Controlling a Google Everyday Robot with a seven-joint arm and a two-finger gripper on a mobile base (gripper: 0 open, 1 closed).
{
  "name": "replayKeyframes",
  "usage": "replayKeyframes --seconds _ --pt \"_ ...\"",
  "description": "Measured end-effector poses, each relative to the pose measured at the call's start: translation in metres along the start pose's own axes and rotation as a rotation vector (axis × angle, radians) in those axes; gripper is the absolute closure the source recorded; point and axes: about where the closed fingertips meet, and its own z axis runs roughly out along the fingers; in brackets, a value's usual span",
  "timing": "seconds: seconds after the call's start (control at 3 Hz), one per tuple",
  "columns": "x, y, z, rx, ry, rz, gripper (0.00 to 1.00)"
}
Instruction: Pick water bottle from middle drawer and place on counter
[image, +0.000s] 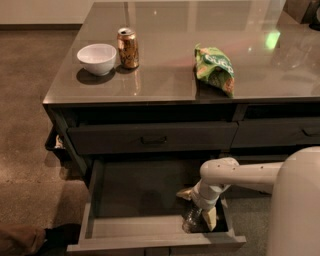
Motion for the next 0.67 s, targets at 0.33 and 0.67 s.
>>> replayKeyframes --seconds 0.33,0.67 --pt "-0.0084 -0.0019 0.0102 -0.021 -0.012 -0.005 0.19" --pt "-0.0087 -0.0021 0.0104 -0.021 -0.013 -0.005 0.42"
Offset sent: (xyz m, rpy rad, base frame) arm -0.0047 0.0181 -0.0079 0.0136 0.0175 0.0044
